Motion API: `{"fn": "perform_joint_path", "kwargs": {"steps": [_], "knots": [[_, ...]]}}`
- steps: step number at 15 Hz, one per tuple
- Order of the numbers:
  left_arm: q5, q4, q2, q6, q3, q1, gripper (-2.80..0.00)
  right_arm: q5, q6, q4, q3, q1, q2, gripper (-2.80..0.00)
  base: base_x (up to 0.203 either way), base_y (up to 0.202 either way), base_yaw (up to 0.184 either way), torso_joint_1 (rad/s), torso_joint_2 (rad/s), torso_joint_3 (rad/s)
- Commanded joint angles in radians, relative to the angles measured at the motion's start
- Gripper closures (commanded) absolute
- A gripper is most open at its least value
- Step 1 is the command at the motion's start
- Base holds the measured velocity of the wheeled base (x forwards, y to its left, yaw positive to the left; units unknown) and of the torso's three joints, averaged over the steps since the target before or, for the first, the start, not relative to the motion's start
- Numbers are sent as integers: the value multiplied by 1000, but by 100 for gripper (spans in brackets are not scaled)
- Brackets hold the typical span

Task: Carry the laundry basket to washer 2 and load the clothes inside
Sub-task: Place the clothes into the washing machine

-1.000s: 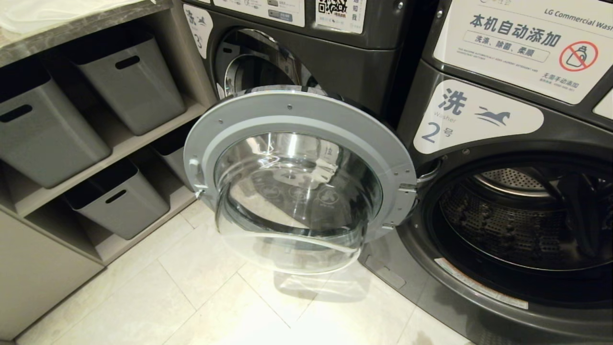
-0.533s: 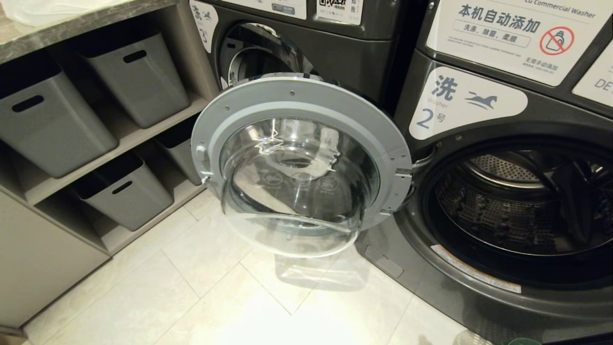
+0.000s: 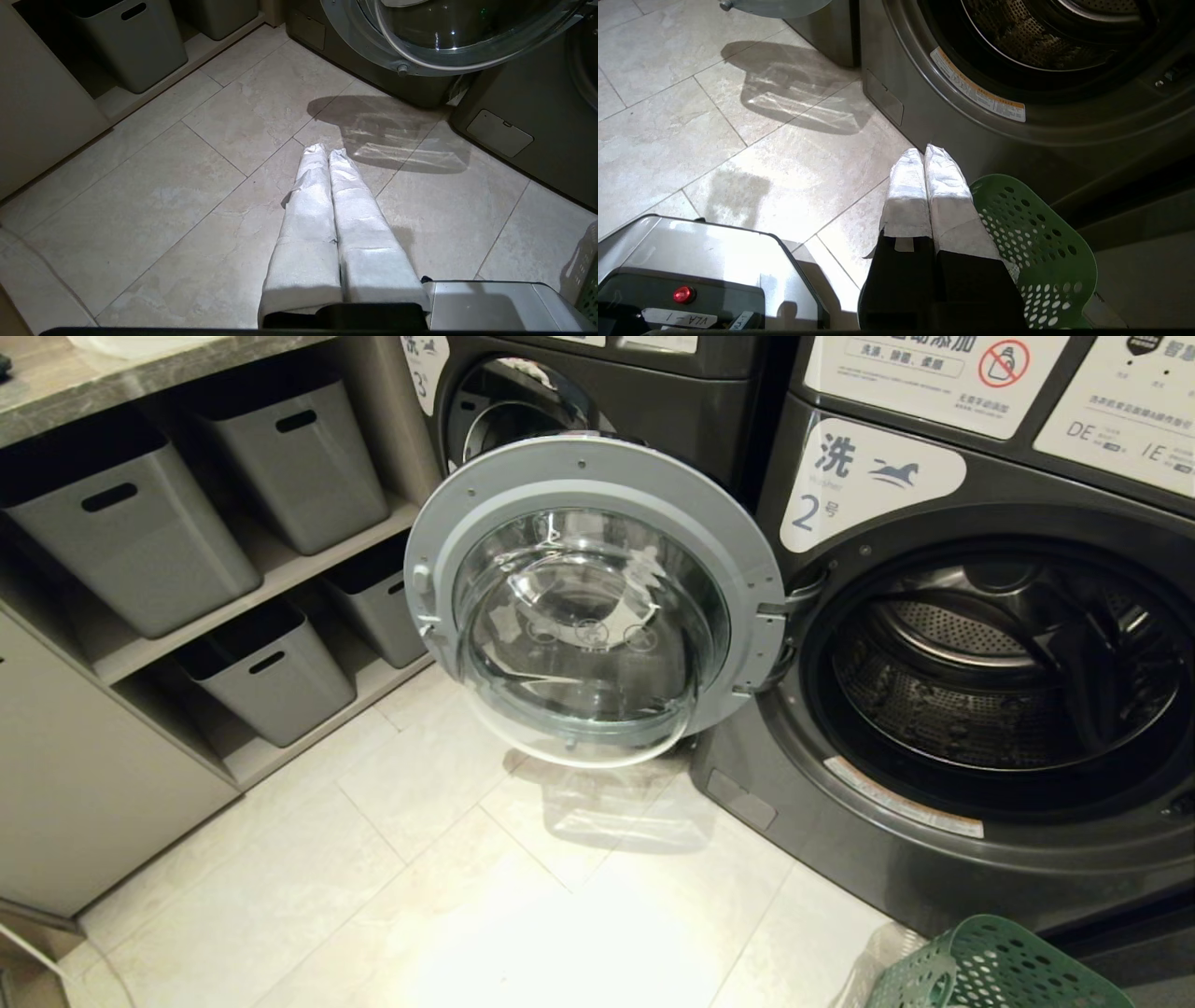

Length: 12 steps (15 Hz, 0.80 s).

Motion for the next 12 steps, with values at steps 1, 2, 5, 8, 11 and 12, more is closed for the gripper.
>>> {"fn": "perform_joint_path", "kwargs": {"steps": [1,2,5,8,11,12], "knots": [[1,-1,1,-1,2,0,0,1,-2,1,0,0,0,0,-193,0,2,-2,7,3],[1,-1,0,-3,1,0,0,1,-1,1,0,0,0,0,-196,0,1,7,-2,2],[0,-1,0,-2,2,0,0,-1,1,1,0,0,0,0,-105,0,-3,-2,0,2],[1,-1,1,-2,2,0,0,-18,33,1,0,0,0,0,0,0,0,0,0,0],[2,-1,0,-2,2,0,0,-32,37,0,-5,0,0,0,0,0,0,0,0,0],[0,-1,0,-2,2,0,0,-35,37,4,-28,0,8,0,0,0,0,0,0,0]]}}
